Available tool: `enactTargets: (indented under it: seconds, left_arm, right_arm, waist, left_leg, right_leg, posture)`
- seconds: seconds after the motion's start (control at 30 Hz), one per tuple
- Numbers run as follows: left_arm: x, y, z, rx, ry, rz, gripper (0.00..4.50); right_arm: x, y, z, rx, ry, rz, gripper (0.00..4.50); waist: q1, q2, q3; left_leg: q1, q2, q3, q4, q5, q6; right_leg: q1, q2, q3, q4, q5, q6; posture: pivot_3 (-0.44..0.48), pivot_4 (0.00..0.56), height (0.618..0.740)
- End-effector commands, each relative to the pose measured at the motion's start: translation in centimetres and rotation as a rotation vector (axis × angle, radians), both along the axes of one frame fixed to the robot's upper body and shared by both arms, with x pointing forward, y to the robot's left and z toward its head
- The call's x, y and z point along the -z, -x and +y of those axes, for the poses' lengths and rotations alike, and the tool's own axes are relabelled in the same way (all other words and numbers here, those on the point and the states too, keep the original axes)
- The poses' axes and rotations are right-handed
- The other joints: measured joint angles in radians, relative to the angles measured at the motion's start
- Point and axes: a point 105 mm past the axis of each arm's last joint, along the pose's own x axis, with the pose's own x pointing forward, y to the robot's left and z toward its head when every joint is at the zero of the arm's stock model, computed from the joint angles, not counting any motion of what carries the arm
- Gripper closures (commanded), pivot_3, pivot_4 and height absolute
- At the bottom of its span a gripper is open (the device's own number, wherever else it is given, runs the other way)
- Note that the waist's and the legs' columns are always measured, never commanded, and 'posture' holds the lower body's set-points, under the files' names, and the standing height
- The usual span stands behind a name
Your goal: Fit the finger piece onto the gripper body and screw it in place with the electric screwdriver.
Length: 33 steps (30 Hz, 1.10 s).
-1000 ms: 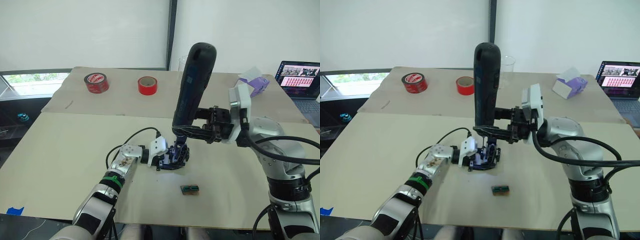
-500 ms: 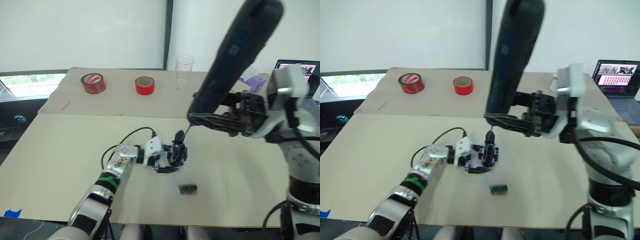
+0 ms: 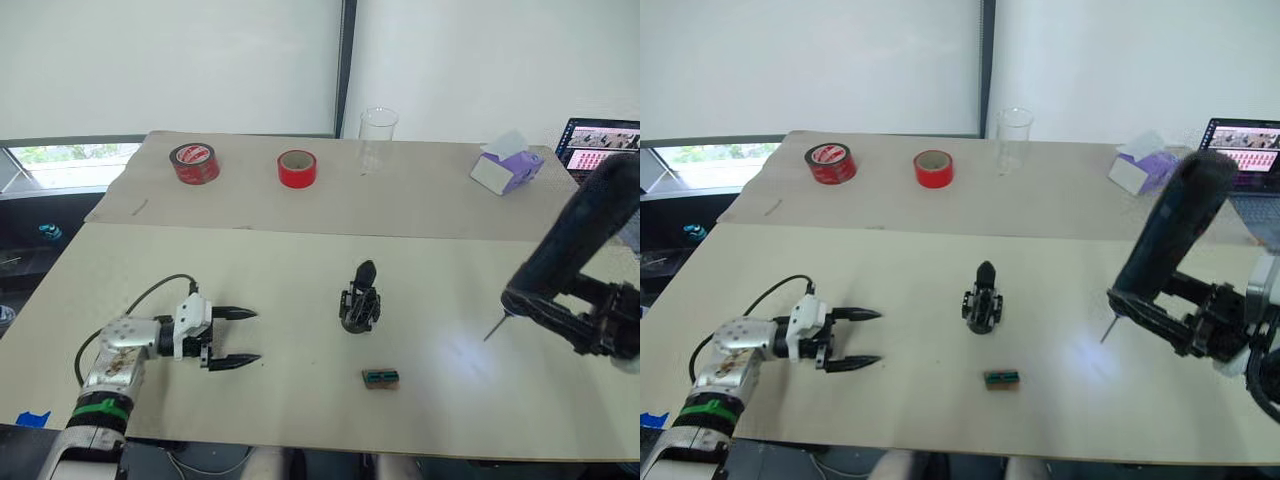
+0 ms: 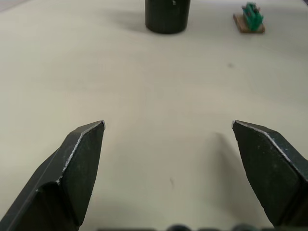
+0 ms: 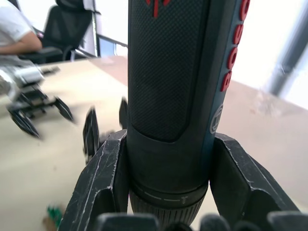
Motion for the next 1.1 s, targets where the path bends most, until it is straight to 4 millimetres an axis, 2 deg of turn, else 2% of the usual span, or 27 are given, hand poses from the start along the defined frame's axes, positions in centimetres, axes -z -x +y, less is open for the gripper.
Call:
enactTargets:
  seconds: [0.03,0.17,0.3,0.37,0.5,0.63,0.77,0.87,1.0,1.1]
  left_arm:
    - [-1.1,1.2,-2.0,0.086,0.006,-0.035,0.04]
    - [-1.6,2.2,-5.2,0.124,0.033,0.002,0.04]
    - [-1.4,3.0,-8.3,0.133,0.046,0.041,0.04]
    - [-1.1,3.2,-9.4,0.130,0.042,0.044,0.04]
    - [0.9,4.3,-12.8,0.180,0.012,0.041,0.04]
    - [1.9,5.1,-15.0,0.200,0.007,0.055,0.04]
    - [1.9,4.3,-16.5,0.170,0.012,0.057,0.04]
    - [1.5,4.5,-17.5,0.199,0.023,0.058,0.04]
    - [1.3,4.7,-17.6,0.220,0.018,0.062,0.04]
    - [1.1,4.4,-17.7,0.213,0.025,0.060,0.04]
  right_arm:
    - [-1.9,0.7,2.3,-0.073,0.016,-0.136,2.58]
    - [-2.1,1.5,6.0,-0.205,-0.012,-0.149,2.58]
    - [-2.4,1.8,8.4,-0.293,-0.037,-0.160,2.58]
    - [-2.5,1.8,9.0,-0.316,-0.047,-0.159,2.58]
    - [-0.9,2.3,10.2,-0.431,-0.053,-0.111,2.58]
    - [0.7,2.7,10.8,-0.491,-0.048,-0.088,2.58]
    - [1.6,2.9,11.3,-0.513,-0.039,-0.092,2.58]
    - [2.1,2.8,11.4,-0.517,-0.032,-0.096,2.58]
    - [2.7,2.5,11.5,-0.522,-0.004,-0.107,2.58]
    - [2.9,2.3,11.4,-0.517,0.007,-0.113,2.58]
  waist:
    - [-0.002,0.001,0.003]
    - [-0.004,0.001,0.006]
    - [-0.003,0.001,0.008]
    - [0.000,0.001,0.009]
    - [0.006,0.000,0.009]
    - [0.015,0.000,0.009]
    - [0.029,0.000,0.009]
    - [0.030,0.000,0.009]
    - [0.029,0.000,0.009]
    - [0.029,0.000,0.009]
  left_leg:
    - [0.000,0.000,0.000,0.000,-0.001,-0.003]
    - [0.000,0.001,0.000,0.000,-0.001,-0.007]
    - [-0.001,0.001,-0.001,-0.001,0.002,-0.002]
    - [-0.001,0.000,-0.001,0.000,0.002,-0.001]
    - [-0.001,-0.001,-0.001,0.000,0.002,0.000]
    - [-0.001,-0.001,-0.001,0.000,0.002,0.003]
    - [-0.001,-0.001,-0.001,0.001,0.002,0.003]
    - [-0.001,-0.001,-0.001,0.003,0.003,0.005]
    - [-0.001,-0.001,-0.001,0.003,0.002,0.006]
    - [-0.002,-0.001,-0.001,0.003,0.002,0.007]
  right_leg:
    - [0.000,-0.001,0.000,-0.001,0.001,0.000]
    - [0.000,-0.001,-0.001,-0.003,0.003,0.001]
    - [0.000,0.003,-0.003,-0.002,0.006,0.005]
    - [0.000,0.003,-0.003,-0.003,0.007,0.004]
    - [0.001,0.003,-0.004,-0.005,0.006,0.001]
    - [0.002,0.003,-0.004,-0.006,0.006,-0.005]
    - [0.002,0.002,-0.005,-0.006,0.005,-0.002]
    - [0.002,0.002,-0.005,-0.008,0.005,0.000]
    - [0.002,0.002,-0.005,-0.009,0.006,0.001]
    - [0.004,0.003,-0.005,-0.009,0.010,-0.005]
  posture:
    - [0.000,0.150,0.740]
    - [0.000,0.150,0.740]
    - [0.000,0.150,0.740]
    - [0.000,0.150,0.740]
    - [0.000,0.150,0.740]
    - [0.000,0.150,0.740]
    - [0.000,0.150,0.740]
    - [0.000,0.150,0.740]
    - [0.000,0.150,0.740]
    - [0.000,0.150,0.740]
